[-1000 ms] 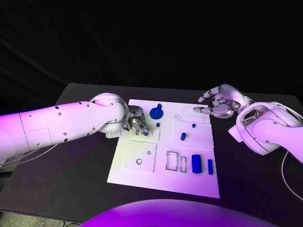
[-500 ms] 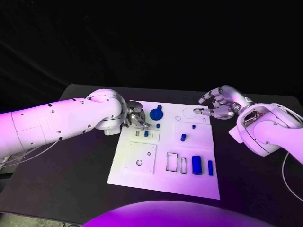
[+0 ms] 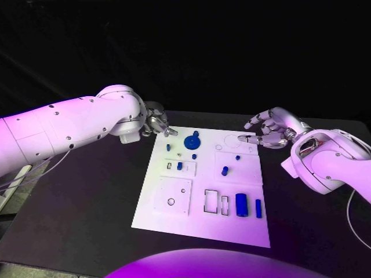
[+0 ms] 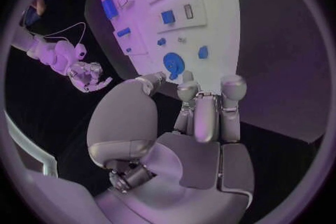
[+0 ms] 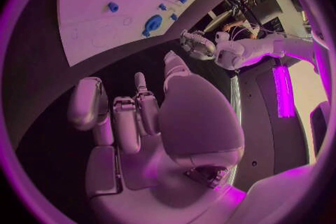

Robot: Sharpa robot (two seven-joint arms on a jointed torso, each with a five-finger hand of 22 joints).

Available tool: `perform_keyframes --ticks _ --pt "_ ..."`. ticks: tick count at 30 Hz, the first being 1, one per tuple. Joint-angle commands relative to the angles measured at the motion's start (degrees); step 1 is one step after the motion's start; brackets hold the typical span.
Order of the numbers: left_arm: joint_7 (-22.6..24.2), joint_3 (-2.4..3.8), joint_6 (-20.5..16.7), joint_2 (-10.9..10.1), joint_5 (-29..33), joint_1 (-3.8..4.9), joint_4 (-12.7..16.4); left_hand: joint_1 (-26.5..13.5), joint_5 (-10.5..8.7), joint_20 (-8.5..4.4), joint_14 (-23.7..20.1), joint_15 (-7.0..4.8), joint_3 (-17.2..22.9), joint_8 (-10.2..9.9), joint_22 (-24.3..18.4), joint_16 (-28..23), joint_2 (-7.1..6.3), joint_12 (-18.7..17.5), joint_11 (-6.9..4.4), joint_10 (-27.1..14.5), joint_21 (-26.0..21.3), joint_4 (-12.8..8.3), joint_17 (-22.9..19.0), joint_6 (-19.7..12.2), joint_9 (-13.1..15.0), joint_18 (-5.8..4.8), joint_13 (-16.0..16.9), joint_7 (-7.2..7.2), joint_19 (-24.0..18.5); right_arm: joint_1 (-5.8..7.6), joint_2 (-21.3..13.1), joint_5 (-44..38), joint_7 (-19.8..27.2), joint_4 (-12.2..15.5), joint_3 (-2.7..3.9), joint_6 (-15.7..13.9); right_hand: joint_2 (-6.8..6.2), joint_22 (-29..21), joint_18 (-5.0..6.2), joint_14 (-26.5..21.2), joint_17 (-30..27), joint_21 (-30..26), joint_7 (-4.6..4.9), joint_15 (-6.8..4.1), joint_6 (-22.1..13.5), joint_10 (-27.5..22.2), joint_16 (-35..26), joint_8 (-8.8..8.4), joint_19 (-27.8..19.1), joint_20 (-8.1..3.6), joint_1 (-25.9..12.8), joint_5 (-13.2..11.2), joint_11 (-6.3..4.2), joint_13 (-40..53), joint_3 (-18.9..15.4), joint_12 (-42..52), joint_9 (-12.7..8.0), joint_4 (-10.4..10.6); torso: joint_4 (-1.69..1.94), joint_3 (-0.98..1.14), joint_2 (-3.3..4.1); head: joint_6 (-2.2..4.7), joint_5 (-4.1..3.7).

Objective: Assemble the parts on the task board

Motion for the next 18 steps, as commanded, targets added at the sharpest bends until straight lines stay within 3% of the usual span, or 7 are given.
perform_keyframes --ticks 1,15,18 --pt "0.89 -0.2 2.47 0.95 -0.08 0.18 -1.94 0.16 0.13 0.34 1.32 0.43 -0.55 -0.23 0.0 -0.23 0.19 -0.15 0.08 -0.33 -0.27 0.0 -0.05 -0.21 -0.18 -0.43 -0.04 0.08 -0.18 -0.03 0.03 -0.52 0.3 0.01 0.0 -0.07 -0.16 0.0 0.93 4.27 6.69 -0.32 -0.01 -0.09 -0.31 -0.37 -0.36 0.2 -0.03 -0.2 -0.57 0.23 -0.09 3.86 -0.33 -0.23 -0.06 0.01 0.02 -0.08 0.07 0.09 0.1" --pt "0.69 -2.65 7.17 6.3 0.08 0.06 -10.69 -1.89 0.02 0.73 1.2 0.57 -3.37 -0.84 0.21 -0.19 0.66 0.35 0.12 -0.34 -0.19 0.1 -0.13 1.14 -1.25 -0.37 0.15 0.01 -0.12 -0.03 0.13 -0.51 0.27 0.13 0.0 -0.01 0.09 0.0 0.93 4.28 6.73 -0.34 -0.02 -0.09 -0.33 -0.37 -0.36 0.27 -0.02 -0.21 -0.51 0.26 -0.09 3.84 -0.46 -0.25 -0.06 -0.01 -0.05 -0.23 0.18 -0.11 0.18" --pt "0.65 -2.96 7.41 6.97 0.36 -0.12 -11.83 -2.13 0.03 0.73 1.2 0.55 -3.62 -0.85 0.21 -0.17 0.85 0.38 0.1 -0.36 -0.19 0.1 -0.12 1.29 -1.32 -0.37 0.13 -0.03 -0.12 -0.03 0.13 -0.51 0.26 0.14 0.0 0.0 0.09 0.0 0.93 4.28 6.73 -0.34 -0.02 -0.09 -0.33 -0.37 -0.36 0.27 -0.02 -0.21 -0.51 0.26 -0.09 3.84 -0.46 -0.25 -0.06 -0.01 -0.04 -0.17 0.14 -0.26 0.12"
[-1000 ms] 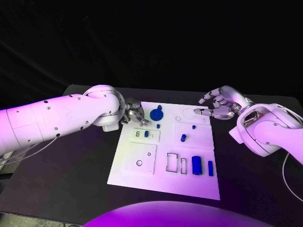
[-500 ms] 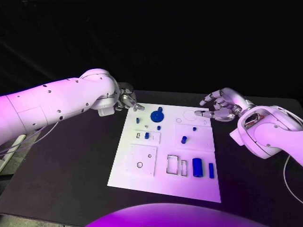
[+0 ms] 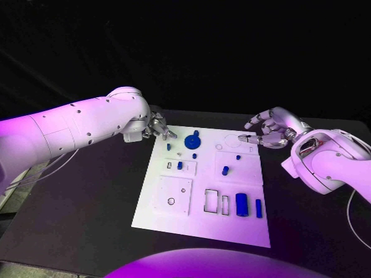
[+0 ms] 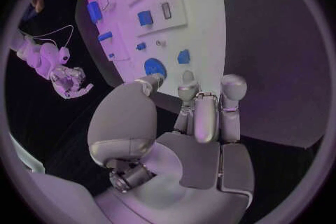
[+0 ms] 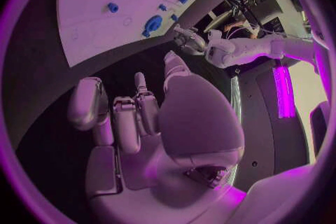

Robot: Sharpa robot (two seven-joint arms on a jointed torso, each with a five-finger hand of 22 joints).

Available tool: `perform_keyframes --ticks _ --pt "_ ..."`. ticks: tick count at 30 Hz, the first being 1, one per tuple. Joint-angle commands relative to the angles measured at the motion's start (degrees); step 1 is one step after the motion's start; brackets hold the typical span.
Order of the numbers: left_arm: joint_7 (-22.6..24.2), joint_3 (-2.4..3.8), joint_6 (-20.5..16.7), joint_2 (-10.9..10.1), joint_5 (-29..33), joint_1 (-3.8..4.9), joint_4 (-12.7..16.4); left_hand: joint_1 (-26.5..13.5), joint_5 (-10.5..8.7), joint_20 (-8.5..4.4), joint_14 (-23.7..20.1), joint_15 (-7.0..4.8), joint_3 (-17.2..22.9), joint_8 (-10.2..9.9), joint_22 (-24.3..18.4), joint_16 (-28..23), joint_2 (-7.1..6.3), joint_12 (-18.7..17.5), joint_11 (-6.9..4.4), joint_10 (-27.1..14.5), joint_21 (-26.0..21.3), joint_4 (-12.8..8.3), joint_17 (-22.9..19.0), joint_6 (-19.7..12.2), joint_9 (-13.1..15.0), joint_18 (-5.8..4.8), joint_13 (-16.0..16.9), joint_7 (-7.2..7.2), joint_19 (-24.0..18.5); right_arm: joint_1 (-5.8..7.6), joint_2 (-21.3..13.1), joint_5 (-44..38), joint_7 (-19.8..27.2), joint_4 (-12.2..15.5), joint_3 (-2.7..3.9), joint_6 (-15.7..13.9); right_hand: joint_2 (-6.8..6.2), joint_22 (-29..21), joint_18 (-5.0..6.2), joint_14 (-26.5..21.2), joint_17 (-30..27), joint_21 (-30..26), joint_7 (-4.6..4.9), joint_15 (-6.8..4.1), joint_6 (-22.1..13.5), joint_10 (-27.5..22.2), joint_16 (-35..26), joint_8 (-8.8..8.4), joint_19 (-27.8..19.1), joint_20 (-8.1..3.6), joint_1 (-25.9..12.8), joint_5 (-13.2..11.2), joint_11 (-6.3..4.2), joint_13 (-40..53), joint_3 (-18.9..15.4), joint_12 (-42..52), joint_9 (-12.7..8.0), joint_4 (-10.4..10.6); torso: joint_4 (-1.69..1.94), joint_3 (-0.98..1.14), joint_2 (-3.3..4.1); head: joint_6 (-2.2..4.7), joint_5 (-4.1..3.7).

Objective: Assemble the parts on the task board

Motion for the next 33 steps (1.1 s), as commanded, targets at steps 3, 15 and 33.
perform_keyframes --ticks 3,15,33 --pt "0.47 -0.26 2.69 0.84 0.8 -0.24 -1.57 -0.64 0.05 0.52 1.0 0.33 -0.44 -0.33 0.08 -0.16 0.2 0.41 -0.14 -0.16 -0.19 0.01 -0.02 0.56 -0.11 -0.35 0.04 0.1 0.06 -0.03 0.03 -0.51 0.26 0.09 0.0 0.03 0.09 -0.01 0.94 4.28 6.68 -0.35 -0.02 -0.09 -0.34 -0.37 -0.36 0.27 -0.02 -0.21 -0.51 0.26 -0.09 3.84 -0.46 -0.25 -0.06 -0.01 0.0 0.05 -0.04 -0.2 -0.06" --pt "0.4 -0.49 4.42 1.54 2.15 -0.4 -2.61 -0.49 0.2 0.49 1.02 0.21 -0.66 -0.17 0.34 -0.11 0.97 0.68 -0.31 0.04 -0.05 -0.13 0.04 1.16 -0.22 -0.4 0.32 -0.11 0.22 -0.03 0.16 -0.51 0.23 0.01 0.0 0.09 0.25 0.01 0.93 4.29 6.71 -0.34 -0.03 -0.1 -0.35 -0.32 -0.35 0.32 0.0 -0.21 -0.46 0.27 -0.1 3.9 -0.52 -0.18 -0.07 -0.02 0.04 0.13 -0.12 -0.55 0.03" --pt "0.33 -0.66 5.37 2.03 3.1 -0.68 -3.39 3.87 0.52 0.35 1.01 -0.01 0.41 -0.32 0.4 -0.1 2.85 0.82 -0.54 -0.03 0.0 -0.36 -0.01 1.68 -0.77 -0.39 0.16 -0.33 0.13 -0.03 0.25 -0.51 0.22 -0.08 0.01 0.11 0.38 0.01 0.93 4.28 6.68 -0.35 -0.03 -0.1 -0.35 -0.32 -0.36 0.36 0.01 -0.21 -0.39 0.27 -0.11 3.89 -0.55 -0.19 -0.07 -0.03 -0.05 0.17 -0.21 -0.68 0.2"
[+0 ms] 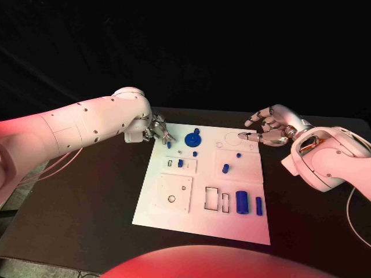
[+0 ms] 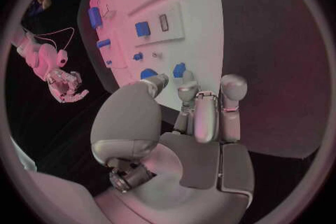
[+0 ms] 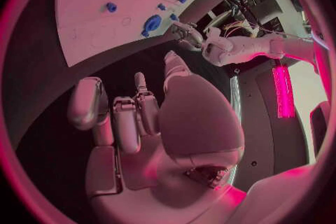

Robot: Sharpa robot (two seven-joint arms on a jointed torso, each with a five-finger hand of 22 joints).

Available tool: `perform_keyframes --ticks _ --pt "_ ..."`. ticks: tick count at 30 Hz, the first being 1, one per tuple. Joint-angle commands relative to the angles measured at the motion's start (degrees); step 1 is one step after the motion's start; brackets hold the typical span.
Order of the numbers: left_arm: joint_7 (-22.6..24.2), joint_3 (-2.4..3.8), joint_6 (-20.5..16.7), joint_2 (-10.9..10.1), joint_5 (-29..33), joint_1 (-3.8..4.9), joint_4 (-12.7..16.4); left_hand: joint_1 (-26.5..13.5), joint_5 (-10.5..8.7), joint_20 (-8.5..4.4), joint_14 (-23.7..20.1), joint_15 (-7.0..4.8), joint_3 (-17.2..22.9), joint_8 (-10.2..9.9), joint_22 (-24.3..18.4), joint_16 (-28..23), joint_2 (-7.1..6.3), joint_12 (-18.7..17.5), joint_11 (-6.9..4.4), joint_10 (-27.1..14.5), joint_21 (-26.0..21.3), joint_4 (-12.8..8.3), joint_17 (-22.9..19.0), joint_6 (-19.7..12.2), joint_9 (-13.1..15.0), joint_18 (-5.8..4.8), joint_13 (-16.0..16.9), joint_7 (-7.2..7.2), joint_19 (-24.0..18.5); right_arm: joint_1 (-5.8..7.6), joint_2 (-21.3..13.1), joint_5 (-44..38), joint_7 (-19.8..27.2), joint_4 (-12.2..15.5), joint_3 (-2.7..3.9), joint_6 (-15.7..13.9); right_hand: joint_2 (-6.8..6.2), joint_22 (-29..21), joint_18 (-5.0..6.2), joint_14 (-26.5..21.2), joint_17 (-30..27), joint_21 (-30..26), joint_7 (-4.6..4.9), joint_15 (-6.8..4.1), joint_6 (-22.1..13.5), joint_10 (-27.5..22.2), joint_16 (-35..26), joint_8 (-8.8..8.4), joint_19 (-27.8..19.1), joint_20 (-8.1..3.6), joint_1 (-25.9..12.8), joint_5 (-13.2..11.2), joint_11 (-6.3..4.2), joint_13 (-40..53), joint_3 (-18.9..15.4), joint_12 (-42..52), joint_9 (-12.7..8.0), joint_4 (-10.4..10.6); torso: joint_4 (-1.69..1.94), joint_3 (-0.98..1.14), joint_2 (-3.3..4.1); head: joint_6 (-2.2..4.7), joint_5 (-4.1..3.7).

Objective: Assemble the parts on the task board

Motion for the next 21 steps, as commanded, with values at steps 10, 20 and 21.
perform_keyframes --ticks 10,20,21 --pt "0.37 -0.02 1.46 0.53 1.84 -0.16 -0.57 1.78 0.27 0.1 1.01 -0.05 0.97 -0.32 0.13 -0.1 0.61 0.27 -0.6 0.0 0.04 -0.01 -0.02 0.62 -0.18 -0.4 -0.04 -0.08 -0.09 -0.03 0.04 -0.52 0.21 0.0 0.01 0.11 0.51 0.0 0.94 4.3 6.77 -0.16 -0.04 -0.1 -0.36 -0.31 -0.35 0.39 0.01 -0.22 -0.33 0.28 -0.11 3.86 -0.25 -0.17 -0.07 -0.04 0.01 0.01 0.0 -0.08 -0.01" --pt "0.39 -0.04 1.59 0.71 2.31 -0.23 -0.96 2.82 0.21 0.08 0.99 -0.09 1.44 -0.29 0.17 -0.12 0.89 0.27 -0.64 -0.04 0.07 -0.13 -0.08 0.65 -0.24 -0.41 -0.12 -0.12 -0.1 -0.03 0.08 -0.52 0.2 -0.02 0.01 0.11 0.51 0.0 0.94 4.3 6.77 -0.16 -0.04 -0.1 -0.36 -0.31 -0.35 0.39 0.01 -0.22 -0.33 0.28 -0.11 3.86 -0.25 -0.17 -0.07 -0.04 0.0 0.03 0.0 -0.15 0.04" --pt "0.39 -0.05 1.6 0.73 2.37 -0.23 -1.04 3.1 0.2 0.07 1.0 -0.1 1.58 -0.28 0.13 -0.11 0.98 0.28 -0.65 -0.04 0.05 -0.16 -0.07 0.64 -0.26 -0.4 -0.13 -0.13 -0.13 -0.03 0.08 -0.52 0.2 -0.03 0.01 0.11 0.51 0.0 0.94 4.3 6.77 -0.16 -0.04 -0.1 -0.36 -0.31 -0.35 0.39 0.01 -0.22 -0.33 0.28 -0.11 3.86 -0.25 -0.17 -0.07 -0.04 0.0 0.04 0.01 -0.16 0.02"
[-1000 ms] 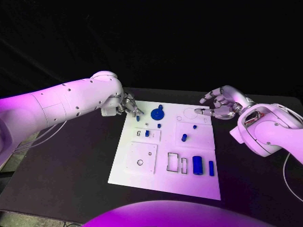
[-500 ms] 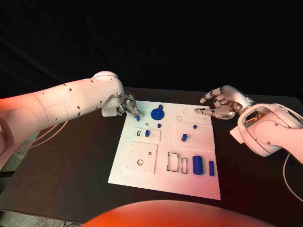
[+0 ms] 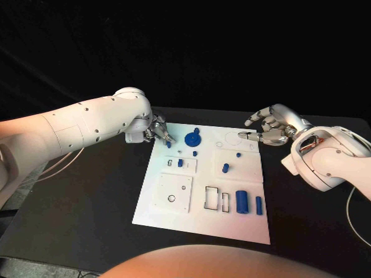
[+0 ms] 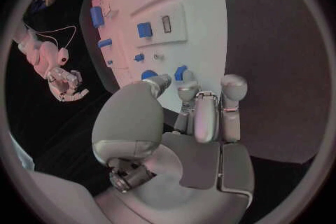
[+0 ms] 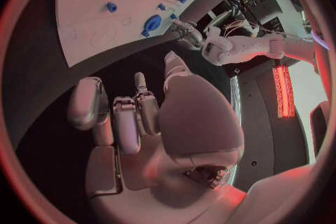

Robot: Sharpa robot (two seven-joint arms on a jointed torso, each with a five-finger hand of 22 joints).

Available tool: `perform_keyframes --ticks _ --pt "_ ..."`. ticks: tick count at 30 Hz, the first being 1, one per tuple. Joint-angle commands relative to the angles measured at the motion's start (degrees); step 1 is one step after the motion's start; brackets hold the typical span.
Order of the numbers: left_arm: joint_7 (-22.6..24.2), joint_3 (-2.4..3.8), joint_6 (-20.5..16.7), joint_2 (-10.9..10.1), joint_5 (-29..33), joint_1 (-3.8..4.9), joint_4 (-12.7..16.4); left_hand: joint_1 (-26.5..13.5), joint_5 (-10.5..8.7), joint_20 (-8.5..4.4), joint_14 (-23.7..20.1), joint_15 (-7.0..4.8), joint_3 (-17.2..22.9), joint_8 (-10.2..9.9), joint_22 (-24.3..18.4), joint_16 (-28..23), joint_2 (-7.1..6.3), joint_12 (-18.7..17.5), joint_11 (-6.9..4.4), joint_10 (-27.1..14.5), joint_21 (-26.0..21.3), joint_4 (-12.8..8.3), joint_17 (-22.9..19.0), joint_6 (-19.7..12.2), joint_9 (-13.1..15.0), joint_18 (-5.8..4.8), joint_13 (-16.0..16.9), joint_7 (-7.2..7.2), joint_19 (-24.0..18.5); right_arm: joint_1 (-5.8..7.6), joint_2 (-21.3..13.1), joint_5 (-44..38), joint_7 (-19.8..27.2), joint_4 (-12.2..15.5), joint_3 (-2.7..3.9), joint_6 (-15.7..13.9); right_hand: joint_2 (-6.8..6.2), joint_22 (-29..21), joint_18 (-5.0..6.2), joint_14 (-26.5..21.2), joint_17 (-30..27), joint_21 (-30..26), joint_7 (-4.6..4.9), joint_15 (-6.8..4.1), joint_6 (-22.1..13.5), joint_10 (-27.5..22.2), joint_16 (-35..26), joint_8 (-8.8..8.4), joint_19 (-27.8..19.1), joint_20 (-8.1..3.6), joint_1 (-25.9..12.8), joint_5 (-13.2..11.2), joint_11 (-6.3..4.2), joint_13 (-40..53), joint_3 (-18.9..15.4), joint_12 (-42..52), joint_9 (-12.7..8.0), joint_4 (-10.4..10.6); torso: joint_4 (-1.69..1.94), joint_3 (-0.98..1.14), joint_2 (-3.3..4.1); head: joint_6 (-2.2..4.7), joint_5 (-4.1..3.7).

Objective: Assemble the parts on the task board

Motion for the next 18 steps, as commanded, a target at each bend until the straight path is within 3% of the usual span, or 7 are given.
perform_keyframes --ticks 1,11,14,16,18 --pt "0.4 0.01 1.02 0.2 0.88 -0.01 -0.17 0.7 0.21 0.07 1.0 -0.09 0.49 -0.28 0.05 -0.11 0.09 0.28 -0.24 -0.04 0.05 0.02 -0.08 0.44 -0.1 -0.4 -0.09 0.07 -0.12 -0.03 0.06 -0.52 0.2 0.01 0.01 0.11 0.28 0.0 0.94 4.3 6.78 -0.17 -0.04 -0.11 -0.36 -0.31 -0.35 0.39 0.01 -0.22 -0.09 0.28 -0.11 3.88 -0.25 -0.17 -0.07 -0.04 0.01 0.0 0.0 -0.05 0.0" --pt "0.46 -0.01 0.87 0.28 1.5 -0.03 -0.44 5.83 0.11 -0.09 1.01 -0.34 4.41 -0.08 0.17 -0.11 1.33 0.29 -0.51 -0.1 0.13 -1.83 -0.11 0.1 -0.24 -0.4 -0.28 -0.2 -0.19 -0.03 0.06 -0.52 0.2 0.0 0.01 0.12 0.28 0.0 0.94 4.3 6.78 -0.17 -0.04 -0.11 -0.36 -0.31 -0.35 0.39 0.01 -0.22 -0.09 0.28 -0.11 3.88 -0.25 -0.17 -0.07 -0.04 0.01 0.0 -0.02 -0.13 0.0" --pt "0.55 -0.01 0.69 0.29 1.86 -0.03 -0.48 9.21 0.07 -0.22 1.01 -0.49 8.76 0.17 0.28 -0.1 1.91 0.14 -0.6 -0.16 0.22 -4.79 -0.12 -0.52 -0.1 -0.41 -0.43 -0.23 -0.2 -0.03 0.07 -0.52 0.2 0.0 0.01 0.13 0.28 0.0 0.94 4.3 6.78 -0.17 -0.04 -0.11 -0.36 -0.31 -0.35 0.39 0.01 -0.22 -0.09 0.28 -0.11 3.88 -0.25 -0.17 -0.07 -0.04 0.01 0.03 -0.01 -0.14 0.01" --pt "0.64 -0.02 0.54 0.28 2.16 -0.04 -0.51 9.38 -0.11 -0.13 1.03 -0.19 13.38 0.85 0.41 -0.09 1.28 -0.04 -0.24 -0.04 0.38 -6.6 -0.11 -0.86 0.3 -0.43 -0.68 0.35 -0.25 -0.03 0.07 -0.52 0.2 0.0 0.01 0.14 0.28 0.0 0.94 4.3 6.78 -0.17 -0.04 -0.11 -0.36 -0.31 -0.35 0.39 0.01 -0.22 -0.09 0.28 -0.11 3.88 -0.25 -0.17 -0.07 -0.04 0.0 0.02 -0.03 -0.1 0.04" --pt "0.73 -0.02 0.4 0.26 2.39 -0.05 -0.55 8.97 -0.11 -0.03 1.03 -0.11 15.07 1.16 0.49 -0.09 0.85 -0.06 -0.22 0.03 0.46 -7.38 -0.13 -1.05 0.49 -0.44 -0.8 0.27 -0.27 -0.03 0.07 -0.52 0.21 0.0 0.01 0.14 0.28 0.0 0.94 4.3 6.78 -0.17 -0.04 -0.11 -0.36 -0.31 -0.35 0.39 0.01 -0.22 -0.09 0.28 -0.11 3.88 -0.25 -0.17 -0.07 -0.04 -0.01 0.02 -0.04 -0.1 0.04"
